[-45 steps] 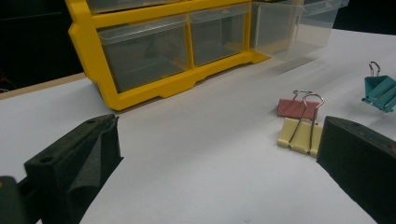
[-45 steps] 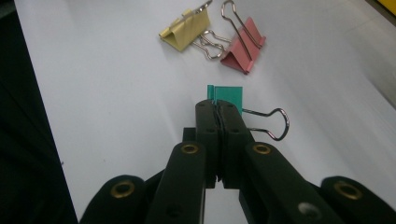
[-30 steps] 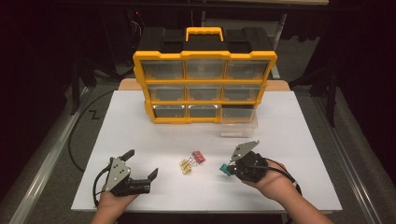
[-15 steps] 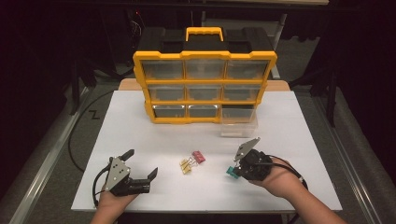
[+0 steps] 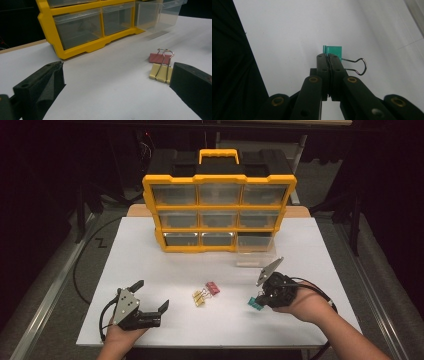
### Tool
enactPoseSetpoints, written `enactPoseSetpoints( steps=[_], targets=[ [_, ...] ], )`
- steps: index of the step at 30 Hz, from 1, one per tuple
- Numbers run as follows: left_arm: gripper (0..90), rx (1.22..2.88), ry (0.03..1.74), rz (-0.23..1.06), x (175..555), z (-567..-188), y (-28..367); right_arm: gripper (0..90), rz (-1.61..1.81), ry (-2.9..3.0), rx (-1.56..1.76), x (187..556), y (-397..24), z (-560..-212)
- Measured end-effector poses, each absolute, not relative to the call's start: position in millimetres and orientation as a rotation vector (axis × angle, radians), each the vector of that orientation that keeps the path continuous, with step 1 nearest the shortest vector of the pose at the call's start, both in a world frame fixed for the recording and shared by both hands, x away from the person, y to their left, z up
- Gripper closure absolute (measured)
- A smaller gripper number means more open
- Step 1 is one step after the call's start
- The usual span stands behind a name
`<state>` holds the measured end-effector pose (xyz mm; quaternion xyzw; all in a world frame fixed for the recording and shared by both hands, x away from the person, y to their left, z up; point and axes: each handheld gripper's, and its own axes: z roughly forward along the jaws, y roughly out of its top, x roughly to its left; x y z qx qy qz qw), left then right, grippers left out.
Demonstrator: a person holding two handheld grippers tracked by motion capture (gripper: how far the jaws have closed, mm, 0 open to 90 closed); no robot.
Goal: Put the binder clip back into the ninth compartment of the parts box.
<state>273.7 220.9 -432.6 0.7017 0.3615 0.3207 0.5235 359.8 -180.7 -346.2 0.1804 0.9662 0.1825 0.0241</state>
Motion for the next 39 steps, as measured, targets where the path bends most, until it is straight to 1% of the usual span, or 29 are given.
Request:
enactPoseSetpoints(
  steps=[12,39],
  targets=[
    [0.8,1.681,0.870,0.764,274.1,-432.9,220.3,90.0,0.546,3.024,0.572,374.0,-187.4,-334.8],
    [0.7,1.689,0.868,0.752,273.8,-433.2,219.4,90.0,0.534,3.014,0.539,398.1,-176.7,-295.3]
  ],
)
